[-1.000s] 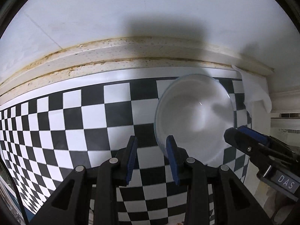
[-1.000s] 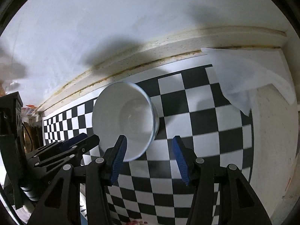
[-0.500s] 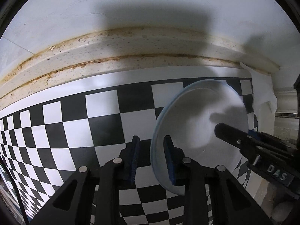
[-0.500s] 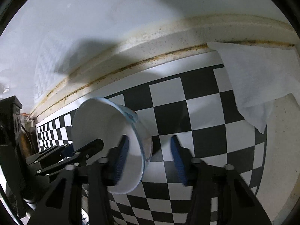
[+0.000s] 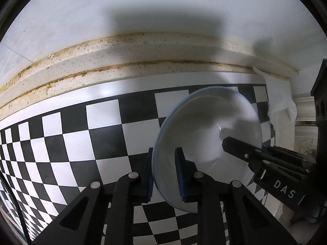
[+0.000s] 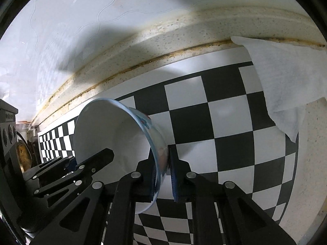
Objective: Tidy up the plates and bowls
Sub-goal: 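Lower the nested bowls into the blue-flower bowl and grip all rims together, then carry the three-bowl stack beside the plates, set it down, open both grippers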
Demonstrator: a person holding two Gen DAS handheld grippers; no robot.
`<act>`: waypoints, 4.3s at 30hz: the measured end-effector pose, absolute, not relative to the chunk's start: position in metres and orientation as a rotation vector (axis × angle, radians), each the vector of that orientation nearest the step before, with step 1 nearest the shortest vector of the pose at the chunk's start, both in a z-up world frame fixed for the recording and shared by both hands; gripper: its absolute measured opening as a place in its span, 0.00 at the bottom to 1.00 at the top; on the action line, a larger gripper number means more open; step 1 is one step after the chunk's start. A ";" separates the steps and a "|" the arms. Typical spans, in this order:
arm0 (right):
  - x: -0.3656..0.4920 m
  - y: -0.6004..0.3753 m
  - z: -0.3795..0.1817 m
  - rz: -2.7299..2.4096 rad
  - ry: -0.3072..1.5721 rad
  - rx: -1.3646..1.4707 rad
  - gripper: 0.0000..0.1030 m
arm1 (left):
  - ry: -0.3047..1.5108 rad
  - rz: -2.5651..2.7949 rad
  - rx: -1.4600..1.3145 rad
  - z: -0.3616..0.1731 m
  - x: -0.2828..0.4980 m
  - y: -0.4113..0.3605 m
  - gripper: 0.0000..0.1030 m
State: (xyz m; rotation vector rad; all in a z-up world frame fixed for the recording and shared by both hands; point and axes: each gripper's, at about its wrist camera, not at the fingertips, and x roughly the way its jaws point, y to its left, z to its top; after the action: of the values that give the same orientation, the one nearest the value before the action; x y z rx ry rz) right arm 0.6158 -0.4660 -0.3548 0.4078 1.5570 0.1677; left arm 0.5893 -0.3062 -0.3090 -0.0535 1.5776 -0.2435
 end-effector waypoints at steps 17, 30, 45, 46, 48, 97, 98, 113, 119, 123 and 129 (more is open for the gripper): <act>0.599 -0.462 -0.321 0.198 1.504 0.404 0.11 | 1.476 -0.258 -0.036 -0.250 0.560 -0.289 0.16; 0.542 -0.456 -0.256 0.201 1.416 0.393 0.11 | 1.397 -0.299 -0.019 -0.197 0.507 -0.283 0.16; 0.402 -0.460 -0.214 0.136 1.363 0.441 0.11 | 1.372 -0.414 0.012 -0.174 0.397 -0.286 0.16; 0.393 -0.460 -0.215 0.131 1.366 0.442 0.11 | 1.380 -0.422 0.015 -0.174 0.389 -0.286 0.16; 0.376 -0.460 -0.219 0.122 1.375 0.447 0.11 | 1.394 -0.434 0.021 -0.178 0.374 -0.286 0.16; 0.302 -0.447 -0.292 0.034 1.579 0.455 0.17 | 1.556 -0.408 0.107 -0.252 0.321 -0.294 0.16; 0.302 -0.447 -0.291 0.033 1.579 0.455 0.17 | 1.556 -0.409 0.105 -0.251 0.321 -0.294 0.16; 0.297 -0.453 -0.284 0.011 1.567 0.435 0.17 | 1.560 -0.409 0.103 -0.253 0.318 -0.294 0.16; 0.296 -0.452 -0.280 0.032 1.562 0.410 0.17 | 1.557 -0.400 0.113 -0.253 0.318 -0.296 0.16; 0.295 -0.450 -0.279 0.029 1.560 0.391 0.17 | 1.551 -0.395 0.126 -0.253 0.317 -0.297 0.16; 0.295 -0.451 -0.280 0.030 1.559 0.400 0.17 | 1.547 -0.398 0.121 -0.249 0.314 -0.295 0.16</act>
State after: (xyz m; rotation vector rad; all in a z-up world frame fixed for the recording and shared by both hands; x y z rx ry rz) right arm 0.2952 -0.4514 -0.2797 0.4000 1.5594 0.0305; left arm 0.3141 -0.2951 -0.2494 0.1206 1.5473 -0.3983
